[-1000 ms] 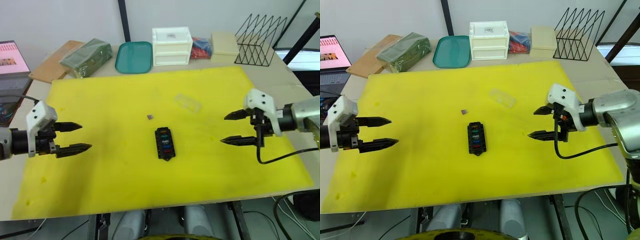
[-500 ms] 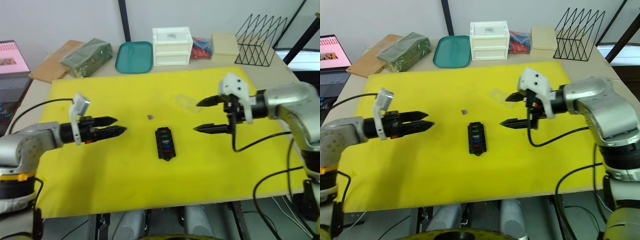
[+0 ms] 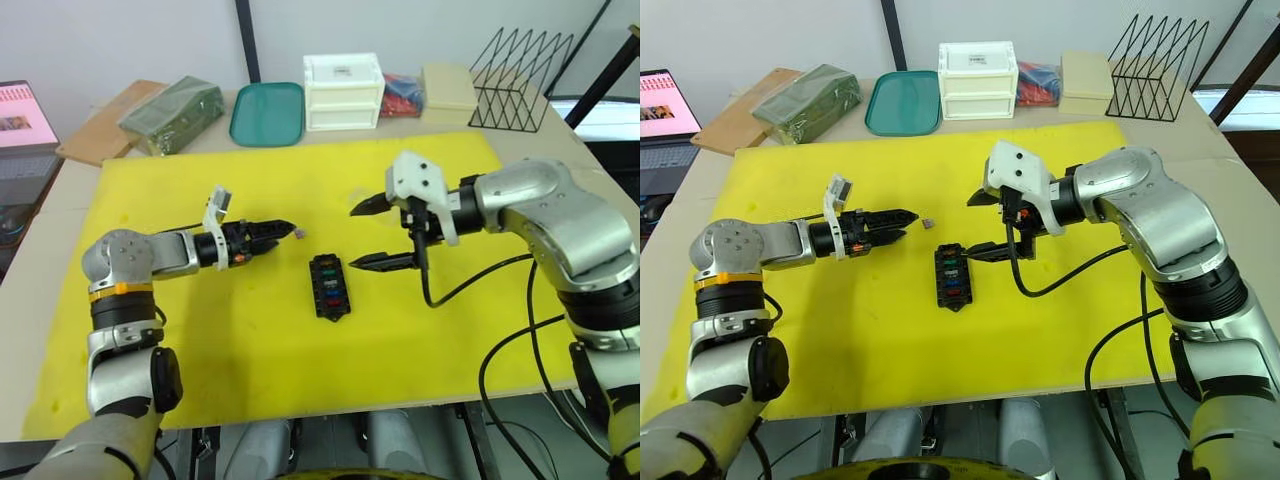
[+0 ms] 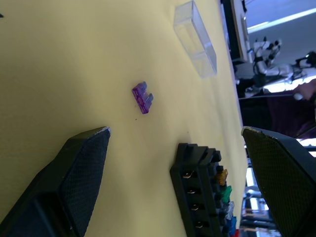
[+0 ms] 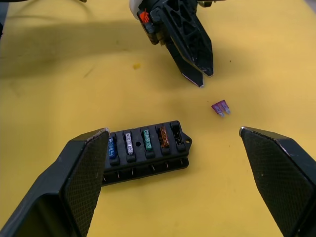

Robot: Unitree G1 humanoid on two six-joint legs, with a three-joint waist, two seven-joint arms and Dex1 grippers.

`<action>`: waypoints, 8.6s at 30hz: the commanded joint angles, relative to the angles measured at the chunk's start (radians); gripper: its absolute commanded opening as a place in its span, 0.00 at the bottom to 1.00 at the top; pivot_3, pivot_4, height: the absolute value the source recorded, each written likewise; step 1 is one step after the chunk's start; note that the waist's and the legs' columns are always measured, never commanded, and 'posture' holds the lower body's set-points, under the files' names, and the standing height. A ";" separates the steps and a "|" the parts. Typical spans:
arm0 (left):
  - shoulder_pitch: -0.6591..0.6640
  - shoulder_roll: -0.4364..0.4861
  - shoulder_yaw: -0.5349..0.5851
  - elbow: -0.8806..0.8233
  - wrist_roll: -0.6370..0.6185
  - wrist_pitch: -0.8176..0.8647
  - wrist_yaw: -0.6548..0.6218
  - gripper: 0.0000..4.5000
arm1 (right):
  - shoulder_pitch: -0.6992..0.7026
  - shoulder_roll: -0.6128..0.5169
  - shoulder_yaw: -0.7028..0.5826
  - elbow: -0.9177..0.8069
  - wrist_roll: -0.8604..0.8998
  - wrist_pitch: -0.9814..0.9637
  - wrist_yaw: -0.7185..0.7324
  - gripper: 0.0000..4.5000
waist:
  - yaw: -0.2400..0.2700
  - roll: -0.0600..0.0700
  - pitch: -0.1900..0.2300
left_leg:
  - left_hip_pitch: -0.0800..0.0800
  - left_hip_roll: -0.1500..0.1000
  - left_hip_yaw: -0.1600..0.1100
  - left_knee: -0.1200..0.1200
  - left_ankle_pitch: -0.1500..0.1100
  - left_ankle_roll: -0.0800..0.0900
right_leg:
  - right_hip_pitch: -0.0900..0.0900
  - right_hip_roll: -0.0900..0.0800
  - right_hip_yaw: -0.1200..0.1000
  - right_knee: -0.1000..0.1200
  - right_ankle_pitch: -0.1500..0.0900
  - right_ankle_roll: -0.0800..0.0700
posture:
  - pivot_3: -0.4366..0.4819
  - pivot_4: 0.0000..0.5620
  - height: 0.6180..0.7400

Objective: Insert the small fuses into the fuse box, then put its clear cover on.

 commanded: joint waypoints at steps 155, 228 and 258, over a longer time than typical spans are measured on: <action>1.062 0.355 0.219 -0.888 -0.345 -0.287 -0.323 0.99 | 0.336 -0.169 -0.210 -0.269 0.147 -0.107 0.057 1.00 | 0.025 -0.001 -0.001 | 0.003 0.004 0.004 -0.001 0.000 0.000 | 0.002 0.002 0.001 -0.003 0.004 -0.003 | 0.48 0.27 1.00; 0.583 0.196 -0.269 -0.396 -0.154 -0.139 -0.243 0.01 | 0.265 -0.143 -0.051 -0.233 -0.006 -0.141 -0.040 1.00 | 0.052 0.006 -0.008 | 0.017 0.002 0.003 -0.002 -0.002 0.003 | 0.019 0.001 0.000 -0.007 0.004 -0.002 | 0.48 0.27 1.00; 0.123 0.395 -0.487 -0.623 0.091 -0.658 -0.702 0.00 | -0.169 0.067 -0.173 -0.040 0.456 0.557 -0.182 0.86 | 0.028 0.003 -0.005 | 0.001 0.004 0.002 -0.002 -0.003 0.002 | 0.008 0.004 -0.001 -0.019 0.008 0.000 | 0.48 0.27 1.00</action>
